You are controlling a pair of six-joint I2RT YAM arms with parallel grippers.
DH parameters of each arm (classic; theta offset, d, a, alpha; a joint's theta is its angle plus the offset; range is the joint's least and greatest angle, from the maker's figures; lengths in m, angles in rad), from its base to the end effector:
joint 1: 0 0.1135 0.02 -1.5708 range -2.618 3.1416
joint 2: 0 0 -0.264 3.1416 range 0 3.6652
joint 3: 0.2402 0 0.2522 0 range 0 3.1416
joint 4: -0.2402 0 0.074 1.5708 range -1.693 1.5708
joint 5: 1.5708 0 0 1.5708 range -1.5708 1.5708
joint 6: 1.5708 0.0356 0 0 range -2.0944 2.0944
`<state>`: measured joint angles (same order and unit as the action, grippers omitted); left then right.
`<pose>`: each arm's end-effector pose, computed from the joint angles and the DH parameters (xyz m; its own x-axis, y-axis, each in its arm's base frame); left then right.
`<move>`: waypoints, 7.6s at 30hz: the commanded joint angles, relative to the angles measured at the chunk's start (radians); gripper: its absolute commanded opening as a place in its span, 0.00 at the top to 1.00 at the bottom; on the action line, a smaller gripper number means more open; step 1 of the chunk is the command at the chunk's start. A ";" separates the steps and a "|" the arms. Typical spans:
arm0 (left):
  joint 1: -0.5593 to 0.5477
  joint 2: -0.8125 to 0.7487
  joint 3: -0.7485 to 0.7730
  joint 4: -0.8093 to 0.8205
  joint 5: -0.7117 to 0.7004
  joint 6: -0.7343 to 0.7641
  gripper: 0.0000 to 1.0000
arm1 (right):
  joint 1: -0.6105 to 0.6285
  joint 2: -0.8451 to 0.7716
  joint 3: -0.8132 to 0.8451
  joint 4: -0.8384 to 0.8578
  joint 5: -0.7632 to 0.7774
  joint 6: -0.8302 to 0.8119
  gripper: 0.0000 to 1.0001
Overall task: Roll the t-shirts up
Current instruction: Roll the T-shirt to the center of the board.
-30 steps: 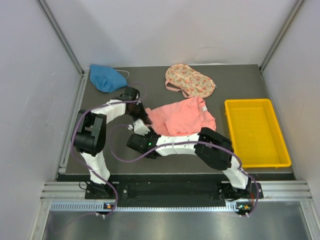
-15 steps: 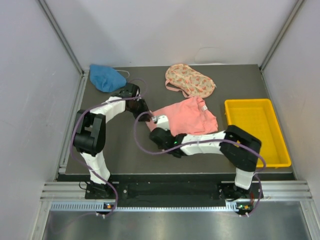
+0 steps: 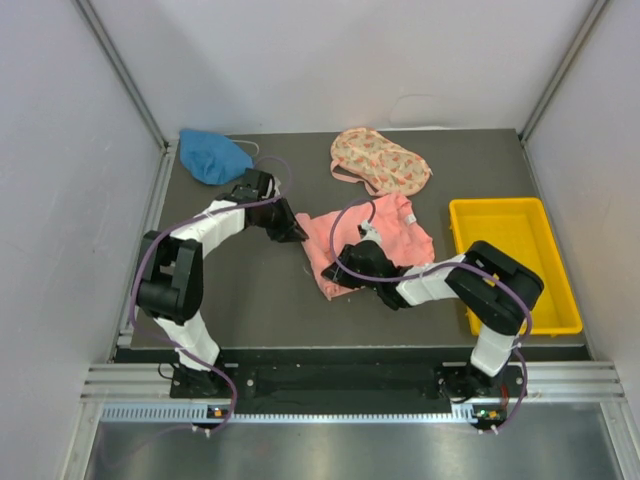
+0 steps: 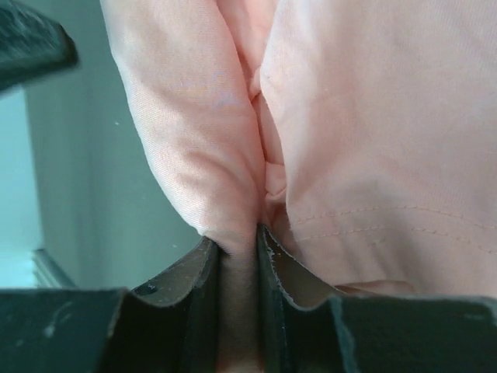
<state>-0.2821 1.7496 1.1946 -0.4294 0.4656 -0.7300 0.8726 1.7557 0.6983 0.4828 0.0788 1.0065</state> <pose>0.3464 -0.1170 0.2071 -0.9212 -0.3534 -0.1630 -0.1703 0.7426 -0.6477 0.2162 0.2533 0.1296 -0.7962 0.3616 -0.4851 -0.0905 0.7216 0.6864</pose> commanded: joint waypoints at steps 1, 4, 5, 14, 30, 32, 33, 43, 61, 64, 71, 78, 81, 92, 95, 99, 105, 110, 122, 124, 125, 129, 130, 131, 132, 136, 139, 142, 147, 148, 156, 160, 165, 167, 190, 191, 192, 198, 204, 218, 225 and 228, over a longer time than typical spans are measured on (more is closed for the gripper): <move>0.000 0.008 -0.041 0.086 0.041 -0.020 0.84 | -0.011 0.050 -0.036 0.106 -0.098 0.104 0.81; -0.002 0.037 -0.047 0.118 0.053 -0.029 0.85 | -0.012 0.056 -0.042 0.111 -0.103 0.110 0.82; -0.003 0.050 -0.046 0.121 0.050 -0.031 0.85 | -0.012 0.054 -0.042 0.111 -0.103 0.110 0.81; -0.043 0.134 0.026 0.055 -0.034 -0.006 0.85 | -0.006 -0.015 -0.022 -0.021 -0.061 0.008 0.60; -0.083 0.171 0.131 -0.069 -0.125 0.064 0.86 | 0.270 -0.053 0.446 -0.700 0.578 -0.506 0.43; -0.085 0.172 0.138 -0.078 -0.127 0.067 0.86 | 0.285 -0.007 0.495 -0.736 0.640 -0.578 0.43; -0.086 0.174 0.141 -0.084 -0.128 0.073 0.86 | 0.299 0.032 0.539 -0.748 0.657 -0.600 0.43; -0.085 0.180 0.164 -0.115 -0.127 0.095 0.86 | 0.345 0.169 0.636 -0.701 0.728 -0.827 0.43; -0.085 0.186 0.181 -0.124 -0.130 0.095 0.86 | 0.384 0.399 0.788 -0.734 0.834 -1.040 0.41; -0.085 0.189 0.186 -0.124 -0.130 0.095 0.86 | 0.384 0.416 0.796 -0.785 0.860 -1.014 0.41; -0.085 0.194 0.194 -0.126 -0.130 0.092 0.86 | 0.384 0.462 0.819 -0.898 0.880 -0.907 0.39; -0.085 0.194 0.195 -0.123 -0.130 0.087 0.84 | 0.382 0.459 0.810 -0.961 0.872 -0.804 0.41; -0.085 0.197 0.195 -0.117 -0.125 0.081 0.81 | 0.378 0.444 0.788 -0.971 0.856 -0.755 0.41; -0.075 0.208 0.226 -0.077 -0.088 0.034 0.67 | 0.364 0.380 0.702 -0.957 0.799 -0.595 0.45; -0.069 0.218 0.241 -0.078 -0.078 0.024 0.66 | 0.352 0.358 0.678 -0.948 0.776 -0.562 0.46; -0.055 0.217 0.250 -0.063 -0.062 0.007 0.57 | 0.336 0.315 0.632 -0.905 0.734 -0.508 0.46; -0.009 0.191 0.261 -0.025 -0.030 -0.032 0.50 | 0.289 0.222 0.526 -0.827 0.622 -0.425 0.47; 0.006 0.159 0.263 -0.038 -0.034 -0.020 0.49 | 0.209 0.127 0.405 -0.702 0.433 -0.339 0.51; -0.009 0.074 0.051 0.133 0.044 -0.023 0.57 | -0.084 -0.058 0.018 -0.213 -0.075 -0.033 0.61; -0.017 0.079 0.045 0.164 0.053 -0.029 0.59 | -0.118 -0.055 -0.034 -0.123 -0.135 0.026 0.63; -0.025 0.080 0.033 0.178 0.054 -0.034 0.60 | -0.125 -0.047 -0.049 -0.096 -0.166 0.043 0.64; -0.045 0.094 0.013 0.254 0.065 -0.068 0.61 | -0.170 -0.001 -0.115 0.042 -0.249 0.137 0.66; -0.051 0.103 0.017 0.259 0.062 -0.071 0.62 | -0.179 0.011 -0.141 0.103 -0.264 0.155 0.66; -0.063 0.116 0.022 0.270 0.058 -0.072 0.62 | -0.193 0.024 -0.152 0.134 -0.296 0.168 0.66; -0.069 0.122 0.025 0.282 0.057 -0.075 0.62 | -0.199 0.049 -0.161 0.157 -0.309 0.191 0.67; -0.094 0.148 0.046 0.287 0.035 -0.085 0.62 | -0.211 0.073 -0.183 0.209 -0.333 0.202 0.67; -0.114 0.177 0.083 0.256 -0.007 -0.071 0.62 | -0.210 0.039 -0.169 0.146 -0.317 0.167 0.62; -0.140 0.215 0.151 0.152 -0.083 -0.040 0.64 | -0.210 -0.002 -0.142 0.035 -0.284 0.109 0.53; -0.189 0.267 0.249 0.048 -0.162 -0.019 0.65 | -0.204 -0.105 -0.074 -0.203 -0.206 -0.018 0.42; -0.195 0.278 0.269 0.017 -0.182 -0.019 0.66 | -0.193 -0.123 -0.062 -0.238 -0.192 -0.037 0.41; -0.221 0.300 0.335 -0.075 -0.235 0.004 0.66 | -0.072 -0.226 0.076 -0.556 0.016 -0.198 0.38; -0.226 0.304 0.339 -0.078 -0.239 0.004 0.66 | -0.032 -0.231 0.113 -0.619 0.045 -0.215 0.38; -0.227 0.307 0.342 -0.092 -0.246 0.004 0.66 | -0.003 -0.234 0.121 -0.645 0.041 -0.212 0.37; -0.227 0.307 0.342 -0.092 -0.248 0.003 0.66 | -0.003 -0.231 0.118 -0.644 0.035 -0.207 0.40; -0.238 0.269 0.316 -0.054 -0.200 -0.019 0.66 | -0.086 -0.230 -0.267 -0.049 -0.186 0.221 0.92; -0.239 0.266 0.315 -0.052 -0.197 -0.020 0.66 | -0.087 -0.207 -0.284 -0.020 -0.198 0.248 0.92; -0.244 0.264 0.313 -0.052 -0.199 -0.020 0.66 | -0.089 -0.191 -0.293 0.043 -0.208 0.265 0.92; -0.262 0.280 0.324 -0.057 -0.209 -0.016 0.68 | -0.096 -0.104 -0.348 0.203 -0.267 0.339 0.94; -0.319 0.352 0.445 -0.222 -0.360 0.024 0.73 | -0.095 -0.151 -0.320 0.084 -0.238 0.265 0.79; -0.362 0.384 0.484 -0.281 -0.433 0.052 0.73 | 0.161 -0.456 0.011 -0.702 0.306 -0.058 0.44; -0.364 0.390 0.499 -0.293 -0.429 0.058 0.73 | 0.305 -0.288 0.308 -1.024 0.640 -0.181 0.44; -0.362 0.395 0.502 -0.299 -0.429 0.061 0.73 | 0.312 -0.167 0.408 -1.063 0.712 -0.262 0.44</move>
<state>-0.6296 2.1159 1.6752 -0.6662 0.0303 -0.6853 1.1713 1.4387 0.9932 -0.4152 0.5751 0.8753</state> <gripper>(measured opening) 0.273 0.560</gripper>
